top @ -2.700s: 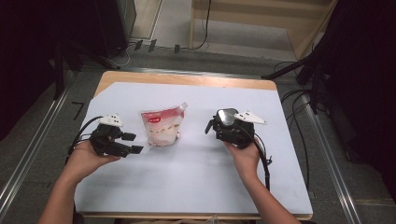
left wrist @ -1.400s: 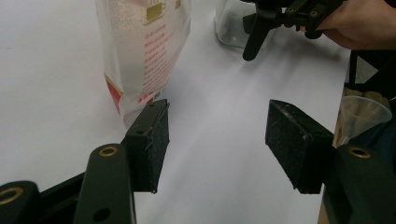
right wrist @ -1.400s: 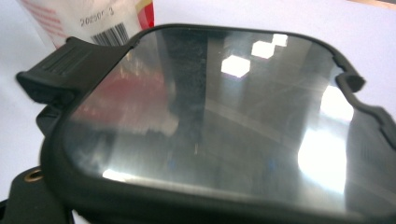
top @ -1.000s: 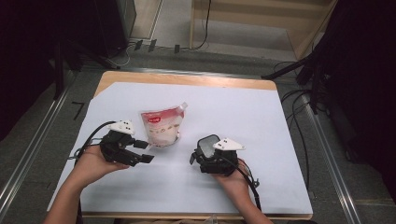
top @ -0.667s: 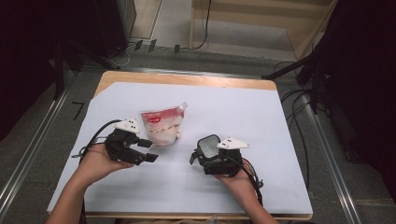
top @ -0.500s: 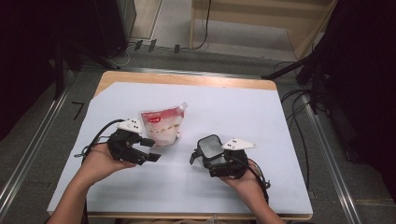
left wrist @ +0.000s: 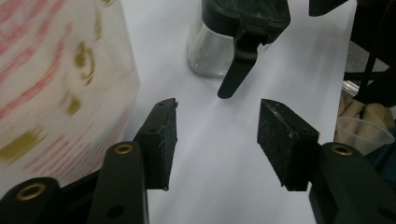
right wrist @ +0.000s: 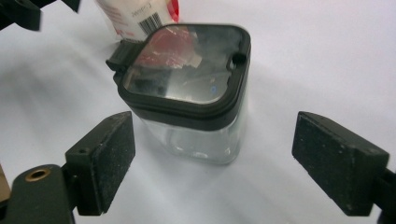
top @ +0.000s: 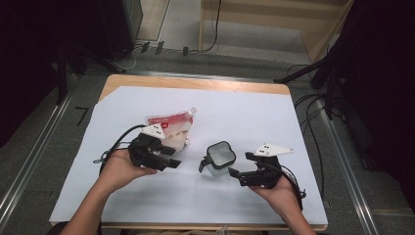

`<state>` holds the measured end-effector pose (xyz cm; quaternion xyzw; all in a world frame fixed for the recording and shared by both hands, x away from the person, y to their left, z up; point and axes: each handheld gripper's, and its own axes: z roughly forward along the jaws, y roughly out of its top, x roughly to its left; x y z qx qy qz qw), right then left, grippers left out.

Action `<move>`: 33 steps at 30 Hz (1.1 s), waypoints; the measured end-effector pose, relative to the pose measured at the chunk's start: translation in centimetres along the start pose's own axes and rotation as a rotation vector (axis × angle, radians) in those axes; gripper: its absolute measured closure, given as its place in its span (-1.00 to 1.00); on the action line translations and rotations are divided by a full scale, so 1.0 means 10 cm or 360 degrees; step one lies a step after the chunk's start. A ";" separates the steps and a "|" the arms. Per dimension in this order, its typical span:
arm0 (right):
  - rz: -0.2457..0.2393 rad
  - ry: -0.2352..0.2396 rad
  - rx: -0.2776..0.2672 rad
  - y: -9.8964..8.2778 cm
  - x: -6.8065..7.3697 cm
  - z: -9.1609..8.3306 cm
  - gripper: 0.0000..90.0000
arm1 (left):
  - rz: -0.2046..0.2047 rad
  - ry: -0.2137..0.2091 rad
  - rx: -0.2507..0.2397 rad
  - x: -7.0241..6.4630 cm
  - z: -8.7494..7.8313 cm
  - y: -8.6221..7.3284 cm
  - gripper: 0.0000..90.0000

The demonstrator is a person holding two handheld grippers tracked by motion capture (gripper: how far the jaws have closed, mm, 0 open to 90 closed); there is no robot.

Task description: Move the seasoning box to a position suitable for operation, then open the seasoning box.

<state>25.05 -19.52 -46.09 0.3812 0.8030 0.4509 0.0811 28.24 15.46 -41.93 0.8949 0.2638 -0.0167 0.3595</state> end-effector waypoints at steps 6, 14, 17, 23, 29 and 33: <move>-0.0101 0.0009 -0.0051 0.04 0.02 -0.07 -0.02 | 0.0057 -0.0088 0.0017 -0.05 0.20 0.07 0.33; -0.0140 -0.0005 -0.0056 0.04 0.07 -0.07 0.29 | 0.0104 -0.0085 0.0033 -0.14 0.34 0.13 0.92; -0.0129 -0.0004 -0.0049 0.03 0.06 -0.07 0.37 | 0.0117 -0.0091 0.0033 -0.15 0.38 0.14 0.94; -0.0098 -0.0004 -0.0053 0.03 0.03 -0.09 0.76 | 0.0123 -0.0134 0.0041 -0.17 0.50 0.15 0.95; -0.0078 0.0016 -0.0016 0.01 0.02 -0.08 1.00 | 0.0113 -0.0128 0.0018 -0.18 0.54 0.18 1.00; -0.0093 0.0032 0.0019 0.01 0.02 -0.06 1.00 | 0.0118 -0.0117 0.0026 -0.21 0.57 0.19 1.00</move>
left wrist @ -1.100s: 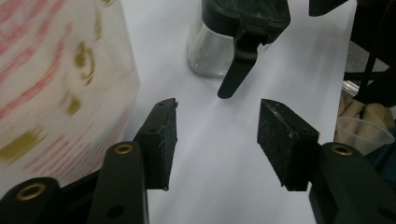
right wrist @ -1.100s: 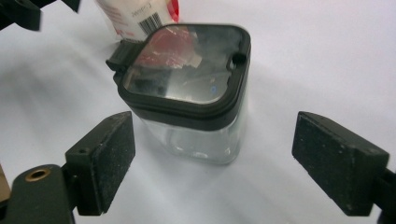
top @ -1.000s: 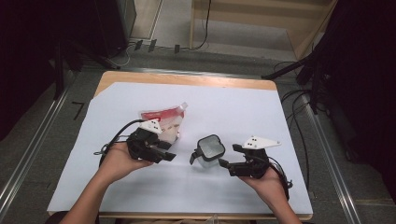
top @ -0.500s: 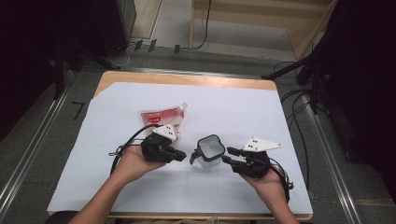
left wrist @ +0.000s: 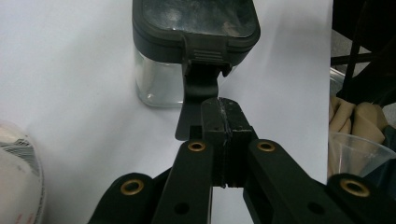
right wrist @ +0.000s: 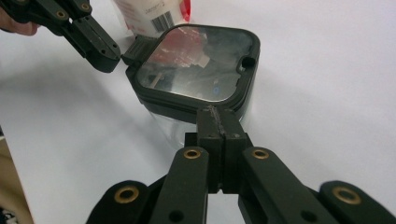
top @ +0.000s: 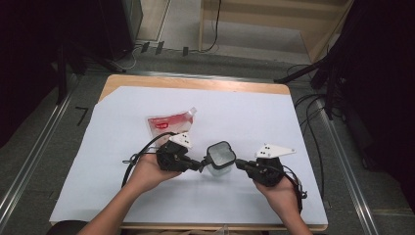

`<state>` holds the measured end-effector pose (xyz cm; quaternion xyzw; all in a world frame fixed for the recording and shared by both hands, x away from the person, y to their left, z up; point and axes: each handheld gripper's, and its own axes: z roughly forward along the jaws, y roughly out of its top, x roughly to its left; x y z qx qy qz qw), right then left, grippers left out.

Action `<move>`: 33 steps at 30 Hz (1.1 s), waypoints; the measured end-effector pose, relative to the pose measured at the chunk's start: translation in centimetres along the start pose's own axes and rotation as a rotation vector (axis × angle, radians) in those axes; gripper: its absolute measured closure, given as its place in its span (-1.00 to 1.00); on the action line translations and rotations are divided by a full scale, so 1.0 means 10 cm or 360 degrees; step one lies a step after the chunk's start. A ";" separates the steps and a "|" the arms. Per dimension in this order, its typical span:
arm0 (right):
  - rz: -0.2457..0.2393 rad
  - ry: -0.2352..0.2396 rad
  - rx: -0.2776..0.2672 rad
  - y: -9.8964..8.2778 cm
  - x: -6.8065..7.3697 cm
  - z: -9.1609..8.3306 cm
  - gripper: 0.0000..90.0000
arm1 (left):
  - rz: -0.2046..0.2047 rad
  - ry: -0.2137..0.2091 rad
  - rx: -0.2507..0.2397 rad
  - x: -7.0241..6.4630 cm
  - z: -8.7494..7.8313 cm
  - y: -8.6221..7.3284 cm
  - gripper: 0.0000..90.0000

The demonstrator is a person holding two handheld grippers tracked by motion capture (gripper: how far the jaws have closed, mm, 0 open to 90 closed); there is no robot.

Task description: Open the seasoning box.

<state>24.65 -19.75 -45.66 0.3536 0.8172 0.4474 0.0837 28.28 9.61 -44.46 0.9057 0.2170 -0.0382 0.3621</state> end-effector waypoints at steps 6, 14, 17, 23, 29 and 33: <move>-0.0034 0.0011 0.0025 -0.01 0.03 0.03 1.00 | -0.0028 0.0021 -0.0017 0.01 0.01 0.00 1.00; -0.0008 0.0006 0.0051 -0.02 0.02 0.02 1.00 | -0.0040 0.0057 0.0000 0.07 0.01 -0.02 1.00; -0.0015 0.0018 0.0065 -0.03 0.03 0.03 1.00 | -0.0033 0.0060 -0.0023 0.09 0.04 -0.02 1.00; -0.0020 0.0019 0.0087 -0.03 0.04 0.07 1.00 | -0.0063 0.0096 -0.0012 0.13 0.07 -0.03 1.00; -0.0011 0.0014 0.0095 -0.03 0.02 0.09 1.00 | -0.0072 0.0106 -0.0019 0.13 0.09 -0.03 1.00; -0.0010 0.0007 0.0108 -0.03 0.01 0.09 1.00 | -0.0093 0.0095 -0.0010 0.11 0.09 -0.03 1.00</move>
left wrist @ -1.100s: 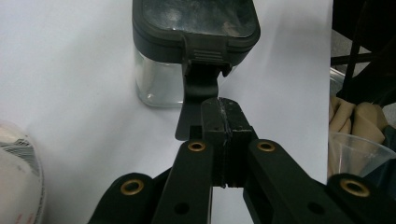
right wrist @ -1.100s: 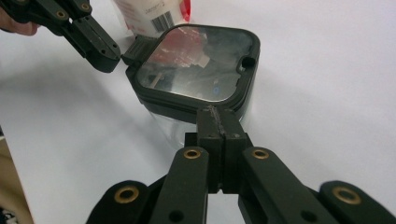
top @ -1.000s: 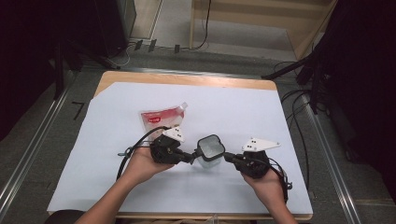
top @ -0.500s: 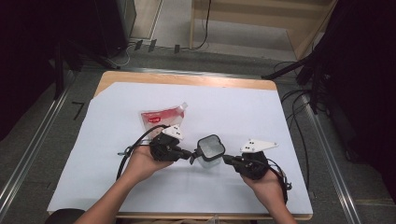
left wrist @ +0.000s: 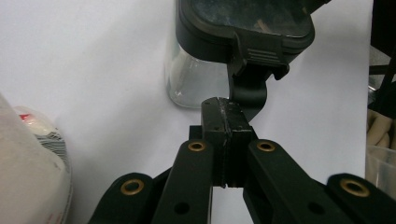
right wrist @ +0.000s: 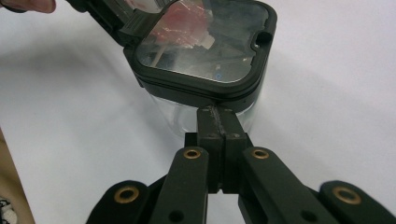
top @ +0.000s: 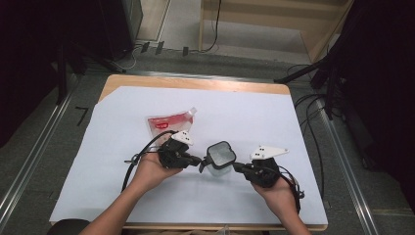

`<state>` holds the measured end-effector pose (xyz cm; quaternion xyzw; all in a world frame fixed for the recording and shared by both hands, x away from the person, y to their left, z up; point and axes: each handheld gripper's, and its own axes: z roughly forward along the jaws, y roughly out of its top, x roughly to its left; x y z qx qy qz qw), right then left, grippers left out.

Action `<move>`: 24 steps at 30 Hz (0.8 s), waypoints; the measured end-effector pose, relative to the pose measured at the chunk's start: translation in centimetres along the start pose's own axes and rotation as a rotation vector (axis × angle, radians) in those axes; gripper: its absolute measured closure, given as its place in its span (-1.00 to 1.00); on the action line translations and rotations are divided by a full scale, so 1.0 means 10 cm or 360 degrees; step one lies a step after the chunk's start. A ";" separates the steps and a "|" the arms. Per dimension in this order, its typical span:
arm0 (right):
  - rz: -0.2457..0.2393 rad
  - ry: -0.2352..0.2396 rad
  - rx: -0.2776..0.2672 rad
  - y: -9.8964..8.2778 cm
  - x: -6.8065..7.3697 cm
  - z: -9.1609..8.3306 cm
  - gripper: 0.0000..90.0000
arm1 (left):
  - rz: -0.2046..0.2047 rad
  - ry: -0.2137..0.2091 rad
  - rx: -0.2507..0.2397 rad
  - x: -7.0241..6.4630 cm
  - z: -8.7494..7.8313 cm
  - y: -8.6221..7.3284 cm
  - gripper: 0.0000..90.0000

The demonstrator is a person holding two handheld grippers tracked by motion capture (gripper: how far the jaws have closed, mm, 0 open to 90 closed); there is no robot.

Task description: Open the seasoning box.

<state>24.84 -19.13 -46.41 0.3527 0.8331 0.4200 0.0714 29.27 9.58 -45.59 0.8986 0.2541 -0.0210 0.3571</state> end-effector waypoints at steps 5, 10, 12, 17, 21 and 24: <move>0.0022 -0.0010 -0.0001 0.00 -0.02 0.01 1.00 | 0.0008 -0.0018 -0.0006 -0.04 0.02 0.01 1.00; 0.0044 -0.0046 -0.0013 0.01 -0.07 0.03 1.00 | 0.0003 -0.0034 -0.0016 -0.11 0.05 0.03 1.00; 0.0056 -0.0050 -0.0011 0.01 -0.08 0.02 1.00 | 0.0005 -0.0038 -0.0021 -0.11 0.06 0.03 1.00; 0.0075 -0.0063 -0.0020 0.02 -0.10 0.03 1.00 | 0.0010 -0.0040 -0.0050 -0.16 0.08 0.05 1.00; 0.0089 -0.0071 -0.0012 0.04 -0.12 0.04 1.00 | 0.0018 -0.0048 -0.0049 -0.19 0.11 0.06 1.00; 0.0110 -0.0095 -0.0020 0.05 -0.14 0.05 1.00 | 0.0031 -0.0042 -0.0058 -0.22 0.14 0.08 1.00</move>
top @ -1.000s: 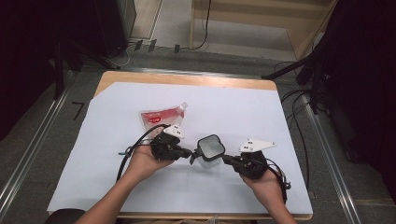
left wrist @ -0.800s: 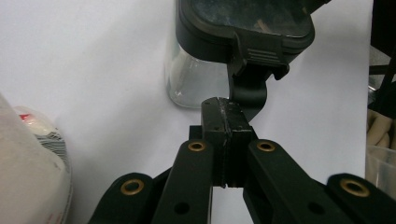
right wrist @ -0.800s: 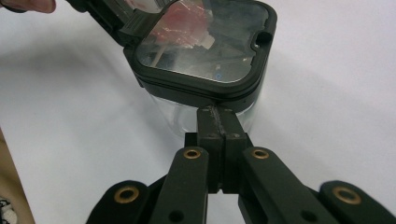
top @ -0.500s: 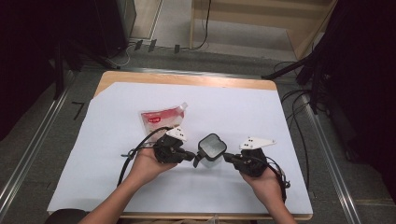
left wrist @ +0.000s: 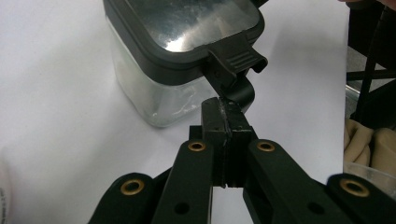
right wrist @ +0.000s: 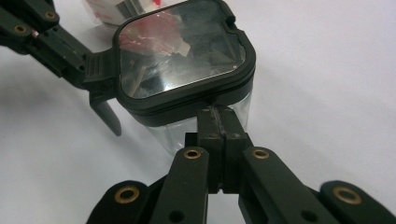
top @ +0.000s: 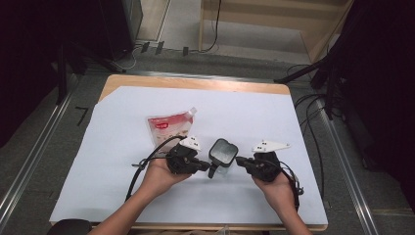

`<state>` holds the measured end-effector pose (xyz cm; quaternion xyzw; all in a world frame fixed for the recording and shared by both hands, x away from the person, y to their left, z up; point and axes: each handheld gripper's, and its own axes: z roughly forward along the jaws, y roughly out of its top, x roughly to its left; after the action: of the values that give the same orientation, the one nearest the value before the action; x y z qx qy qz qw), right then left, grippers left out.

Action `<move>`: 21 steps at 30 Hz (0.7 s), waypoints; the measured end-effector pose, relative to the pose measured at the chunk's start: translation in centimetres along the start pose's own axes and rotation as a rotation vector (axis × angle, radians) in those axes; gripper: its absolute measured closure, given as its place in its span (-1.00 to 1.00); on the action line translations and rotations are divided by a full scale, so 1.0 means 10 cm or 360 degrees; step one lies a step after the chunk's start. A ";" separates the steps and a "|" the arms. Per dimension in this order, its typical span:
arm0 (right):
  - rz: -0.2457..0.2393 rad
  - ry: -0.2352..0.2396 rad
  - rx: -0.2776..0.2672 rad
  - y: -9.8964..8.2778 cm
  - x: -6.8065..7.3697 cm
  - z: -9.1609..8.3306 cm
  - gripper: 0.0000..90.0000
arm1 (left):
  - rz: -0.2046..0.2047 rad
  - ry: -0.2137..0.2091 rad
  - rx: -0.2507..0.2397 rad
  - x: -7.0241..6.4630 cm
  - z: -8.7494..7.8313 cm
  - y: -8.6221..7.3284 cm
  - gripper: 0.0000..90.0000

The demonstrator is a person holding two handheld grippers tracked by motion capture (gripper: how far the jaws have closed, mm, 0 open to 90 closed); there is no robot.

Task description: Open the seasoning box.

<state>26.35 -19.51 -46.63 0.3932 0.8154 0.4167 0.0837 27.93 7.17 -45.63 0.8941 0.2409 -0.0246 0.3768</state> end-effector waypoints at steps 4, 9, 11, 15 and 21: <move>0.0004 -0.0020 -0.0002 0.01 -0.02 0.02 1.00 | -0.0004 0.0019 0.0005 -0.03 0.03 0.02 1.00; 0.0013 -0.0038 -0.0009 0.02 -0.03 0.04 1.00 | -0.0011 0.0000 -0.0022 -0.07 0.09 0.04 1.00; 0.0015 -0.0043 -0.0013 0.03 -0.04 0.05 1.00 | -0.0005 0.0002 -0.0024 -0.08 0.11 0.05 1.00; 0.0019 -0.0061 -0.0038 0.07 -0.09 0.10 1.00 | -0.0030 -0.0006 -0.0062 -0.11 0.17 0.08 1.00; 0.0036 -0.0038 -0.0036 0.10 -0.15 0.14 1.00 | -0.0025 -0.0057 -0.0051 -0.12 0.22 0.09 1.00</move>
<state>28.54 -19.37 -47.08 0.4063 0.8050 0.4220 0.0932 27.59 4.69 -46.33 0.8855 0.2415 -0.0396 0.3951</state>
